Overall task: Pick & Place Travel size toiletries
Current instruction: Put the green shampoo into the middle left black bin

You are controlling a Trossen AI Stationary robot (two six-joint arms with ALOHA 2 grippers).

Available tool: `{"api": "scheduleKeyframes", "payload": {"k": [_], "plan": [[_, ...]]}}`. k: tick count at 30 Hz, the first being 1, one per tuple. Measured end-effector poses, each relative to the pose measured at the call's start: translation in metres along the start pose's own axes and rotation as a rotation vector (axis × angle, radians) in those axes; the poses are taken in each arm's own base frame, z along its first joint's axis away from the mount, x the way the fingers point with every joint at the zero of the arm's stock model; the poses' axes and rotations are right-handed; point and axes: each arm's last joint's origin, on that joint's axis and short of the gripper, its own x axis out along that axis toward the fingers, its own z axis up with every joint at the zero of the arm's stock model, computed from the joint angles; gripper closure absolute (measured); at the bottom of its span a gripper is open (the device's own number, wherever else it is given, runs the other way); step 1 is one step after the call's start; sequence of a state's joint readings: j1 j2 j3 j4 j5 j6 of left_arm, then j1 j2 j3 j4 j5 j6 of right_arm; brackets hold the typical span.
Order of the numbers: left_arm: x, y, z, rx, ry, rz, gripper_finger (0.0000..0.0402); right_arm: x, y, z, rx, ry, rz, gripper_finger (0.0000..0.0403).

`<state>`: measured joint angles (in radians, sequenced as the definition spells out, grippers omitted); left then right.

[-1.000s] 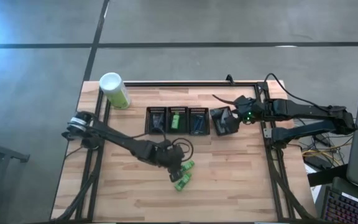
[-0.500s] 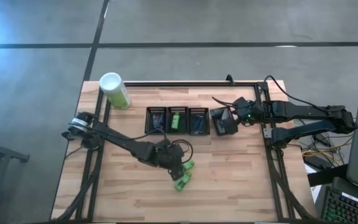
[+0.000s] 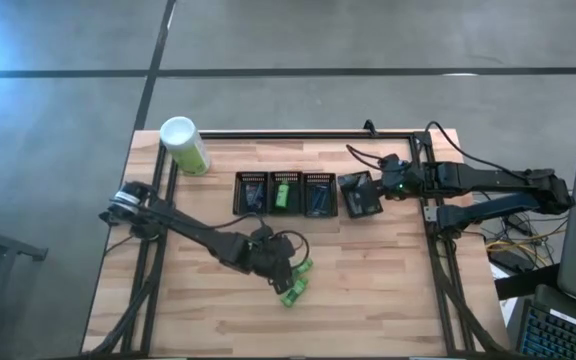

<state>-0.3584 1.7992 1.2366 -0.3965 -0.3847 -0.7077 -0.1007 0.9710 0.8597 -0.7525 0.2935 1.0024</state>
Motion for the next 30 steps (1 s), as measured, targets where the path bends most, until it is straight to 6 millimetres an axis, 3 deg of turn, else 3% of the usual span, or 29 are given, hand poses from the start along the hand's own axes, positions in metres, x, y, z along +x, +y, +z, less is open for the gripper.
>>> {"api": "scheduleKeyframes", "payload": {"k": [8, 15, 23, 30], "plan": [[-0.006, -0.011, -0.009, 0.112, 0.002, -0.024, 0.0129, -0.003, 0.007, -0.010, 0.089, 0.036, 0.036, 0.0058], [-0.004, -0.007, -0.006, 0.160, -0.034, 0.025, 0.0129, -0.007, 0.012, -0.019, 0.130, 0.068, 0.064, 0.0044], [0.000, -0.003, 0.004, 0.221, -0.035, -0.027, 0.0128, -0.008, 0.013, -0.021, 0.002, 0.071, 0.075, 0.0067], [0.010, -0.005, -0.001, 0.228, -0.012, -0.052, 0.0126, -0.008, 0.012, -0.022, -0.183, 0.067, 0.076, 0.0073]]}}
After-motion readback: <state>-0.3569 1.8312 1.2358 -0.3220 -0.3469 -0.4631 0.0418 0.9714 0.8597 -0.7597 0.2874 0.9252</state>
